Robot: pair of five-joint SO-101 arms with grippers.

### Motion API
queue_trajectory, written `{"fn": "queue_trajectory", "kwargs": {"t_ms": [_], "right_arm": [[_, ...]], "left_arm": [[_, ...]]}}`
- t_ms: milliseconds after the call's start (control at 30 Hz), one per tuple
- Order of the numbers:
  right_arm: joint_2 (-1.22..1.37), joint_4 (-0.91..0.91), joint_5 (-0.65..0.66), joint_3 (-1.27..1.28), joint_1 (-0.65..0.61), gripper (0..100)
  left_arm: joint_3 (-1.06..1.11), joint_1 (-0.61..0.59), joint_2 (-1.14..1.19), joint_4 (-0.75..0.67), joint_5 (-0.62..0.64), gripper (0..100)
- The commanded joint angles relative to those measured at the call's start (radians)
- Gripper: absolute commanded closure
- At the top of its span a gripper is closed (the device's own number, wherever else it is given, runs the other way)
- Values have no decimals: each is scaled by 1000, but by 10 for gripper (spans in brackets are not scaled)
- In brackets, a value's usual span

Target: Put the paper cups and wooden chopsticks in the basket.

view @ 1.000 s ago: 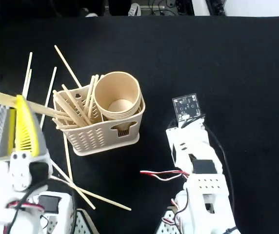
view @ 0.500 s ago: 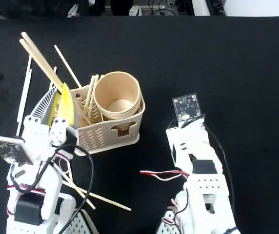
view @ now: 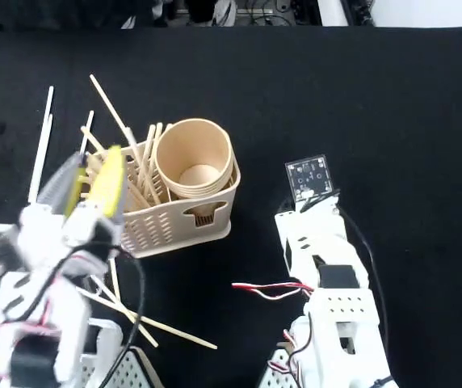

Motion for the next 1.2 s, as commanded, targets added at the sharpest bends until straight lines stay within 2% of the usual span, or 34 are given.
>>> {"fn": "queue_trajectory", "kwargs": {"t_ms": [0,100,200,400,600,733,833,1033,1100,1167], "right_arm": [[4,3,9,-8,6,986],[4,3,9,-8,6,986],[4,3,9,-8,6,986],[4,3,9,-8,6,986],[4,3,9,-8,6,986],[4,3,9,-8,6,986],[4,3,9,-8,6,986],[4,3,9,-8,6,986],[4,3,9,-8,6,986],[4,3,9,-8,6,986]], "left_arm": [[-234,-202,60,178,11,819],[-349,-354,212,316,5,818],[-420,-420,434,361,-14,815],[-530,-433,910,356,-101,799],[-716,-461,1344,308,-348,798],[-869,-524,1623,238,-446,797],[-1009,-533,1818,238,-514,797],[-1270,-530,2124,293,-635,797],[-1377,-532,2205,333,-651,797],[-1472,-547,2298,316,-646,797]]}}
